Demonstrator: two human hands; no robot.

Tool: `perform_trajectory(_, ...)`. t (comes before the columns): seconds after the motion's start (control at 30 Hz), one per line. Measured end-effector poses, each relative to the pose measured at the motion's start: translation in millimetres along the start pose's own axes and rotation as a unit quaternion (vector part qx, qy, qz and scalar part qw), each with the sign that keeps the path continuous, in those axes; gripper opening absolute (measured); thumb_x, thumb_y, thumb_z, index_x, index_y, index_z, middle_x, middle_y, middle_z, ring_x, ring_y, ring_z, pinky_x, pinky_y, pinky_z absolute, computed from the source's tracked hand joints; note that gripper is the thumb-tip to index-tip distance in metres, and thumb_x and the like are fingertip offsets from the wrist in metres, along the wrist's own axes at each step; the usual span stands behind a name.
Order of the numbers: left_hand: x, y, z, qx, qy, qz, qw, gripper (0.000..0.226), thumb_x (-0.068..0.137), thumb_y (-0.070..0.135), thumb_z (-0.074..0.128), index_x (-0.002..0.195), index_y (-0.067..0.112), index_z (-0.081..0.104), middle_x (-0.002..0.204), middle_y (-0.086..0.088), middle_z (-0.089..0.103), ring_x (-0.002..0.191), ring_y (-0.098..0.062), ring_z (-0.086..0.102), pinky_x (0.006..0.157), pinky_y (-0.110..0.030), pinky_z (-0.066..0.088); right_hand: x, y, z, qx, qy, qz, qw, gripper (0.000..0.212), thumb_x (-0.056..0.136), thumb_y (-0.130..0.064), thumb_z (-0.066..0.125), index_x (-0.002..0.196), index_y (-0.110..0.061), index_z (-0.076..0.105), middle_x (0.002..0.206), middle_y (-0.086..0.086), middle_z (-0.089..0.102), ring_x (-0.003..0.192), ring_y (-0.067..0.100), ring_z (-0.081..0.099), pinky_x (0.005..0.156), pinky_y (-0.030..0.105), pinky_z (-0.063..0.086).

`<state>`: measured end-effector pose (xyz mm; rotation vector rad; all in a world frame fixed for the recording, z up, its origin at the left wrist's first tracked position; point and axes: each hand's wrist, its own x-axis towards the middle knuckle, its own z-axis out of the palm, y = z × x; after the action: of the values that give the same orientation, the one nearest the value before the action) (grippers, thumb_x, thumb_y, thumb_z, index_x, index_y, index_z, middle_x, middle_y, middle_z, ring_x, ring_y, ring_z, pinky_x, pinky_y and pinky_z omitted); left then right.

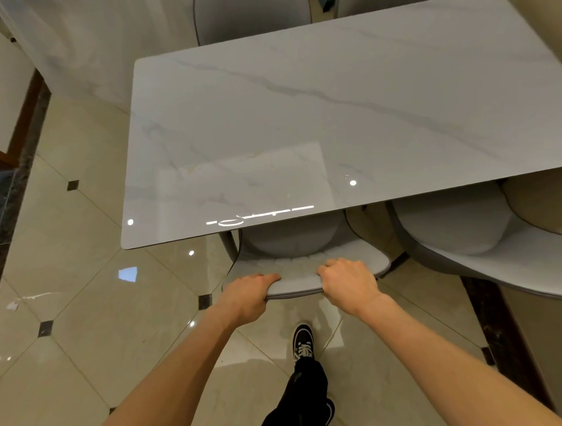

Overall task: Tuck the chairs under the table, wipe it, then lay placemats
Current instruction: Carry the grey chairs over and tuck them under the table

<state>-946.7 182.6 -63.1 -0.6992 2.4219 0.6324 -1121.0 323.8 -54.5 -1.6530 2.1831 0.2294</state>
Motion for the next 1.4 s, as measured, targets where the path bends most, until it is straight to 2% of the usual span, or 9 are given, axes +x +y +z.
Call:
perform_trajectory(0.1,5,6,-8,0.007,-0.046,-0.004,0.999,0.045,0.095,0.033,0.059,0.137,0.032,0.043,0.126,-0.001,0.059,0.107,-0.019,0.056,0.093,-0.035,0.049,0,2,-1,0.016,-0.004,-0.001,1.000,0.022,0.092,-0.031,0.057,0.108,-0.017,0.060,0.106,0.006,0.062,0.095,0.026,0.059,0.074,0.040,0.048)
perform_trajectory(0.23,16,55,-22,0.032,-0.069,0.028,0.997,0.070,0.085,0.057,0.064,0.141,0.023,0.041,0.128,-0.003,0.057,0.110,-0.023,0.057,0.092,-0.037,0.048,-6,18,-4,0.063,-0.027,0.019,0.997,0.045,0.086,-0.050,0.063,0.115,-0.017,0.057,0.112,0.007,0.059,0.102,0.027,0.057,0.082,0.042,0.048)
perform_trajectory(0.4,42,140,-27,0.021,-0.053,0.103,0.993,0.057,0.090,0.053,0.061,0.133,0.019,0.045,0.122,-0.006,0.059,0.106,-0.024,0.057,0.089,-0.037,0.046,-35,71,-10,0.047,-0.018,0.049,0.998,0.039,0.088,-0.046,0.061,0.113,-0.017,0.056,0.112,0.006,0.058,0.104,0.027,0.055,0.084,0.040,0.045)
perform_trajectory(0.53,65,201,-32,0.051,-0.053,0.091,0.993,0.053,0.092,0.051,0.060,0.130,0.016,0.048,0.122,-0.009,0.060,0.107,-0.026,0.059,0.088,-0.038,0.049,-69,132,-11,0.065,-0.024,0.113,0.991,0.038,0.089,-0.045,0.060,0.115,-0.017,0.055,0.112,0.006,0.057,0.100,0.026,0.057,0.080,0.039,0.047)
perform_trajectory(0.67,96,273,-31,0.072,-0.075,0.082,0.991,0.055,0.091,0.051,0.061,0.130,0.014,0.049,0.125,-0.010,0.058,0.110,-0.028,0.058,0.092,-0.042,0.051,-112,213,-6,0.075,-0.016,0.157,0.985,0.041,0.090,-0.049,0.059,0.116,-0.018,0.055,0.116,0.005,0.055,0.106,0.025,0.054,0.087,0.037,0.046)
perform_trajectory(0.93,156,455,8,0.055,-0.100,0.107,0.988,0.070,0.082,0.052,0.072,0.131,0.011,0.045,0.128,-0.014,0.053,0.117,-0.035,0.054,0.094,-0.046,0.048,-228,392,18,0.087,-0.025,0.175,0.980,0.068,0.082,-0.079,0.035,0.111,-0.021,0.055,0.111,-0.001,0.051,0.102,0.019,0.049,0.087,0.032,0.039)
perform_trajectory(1.13,173,528,38,0.063,-0.138,0.095,0.984,0.076,0.077,0.050,0.075,0.135,0.014,0.041,0.128,-0.012,0.050,0.117,-0.036,0.052,0.099,-0.048,0.046,-285,479,34,0.077,-0.025,0.148,0.986,0.084,0.074,-0.091,0.016,0.112,-0.027,0.054,0.107,-0.007,0.050,0.097,0.014,0.050,0.087,0.031,0.040)
perform_trajectory(1.27,178,529,41,0.054,-0.141,0.083,0.985,0.063,0.082,0.035,0.066,0.136,0.018,0.039,0.126,-0.010,0.050,0.114,-0.034,0.053,0.098,-0.048,0.047,-284,503,46,0.038,-0.045,0.095,0.994,0.074,0.075,-0.084,0.034,0.117,-0.026,0.052,0.112,-0.004,0.051,0.104,0.018,0.051,0.093,0.034,0.040)
perform_trajectory(1.4,183,525,38,0.038,-0.142,0.077,0.986,0.062,0.080,0.029,0.060,0.138,0.021,0.038,0.125,-0.009,0.051,0.113,-0.034,0.054,0.096,-0.047,0.048,-266,511,51,0.001,-0.051,0.054,0.997,0.038,0.085,-0.045,0.059,0.115,-0.022,0.055,0.114,0.002,0.056,0.107,0.021,0.053,0.093,0.036,0.043)
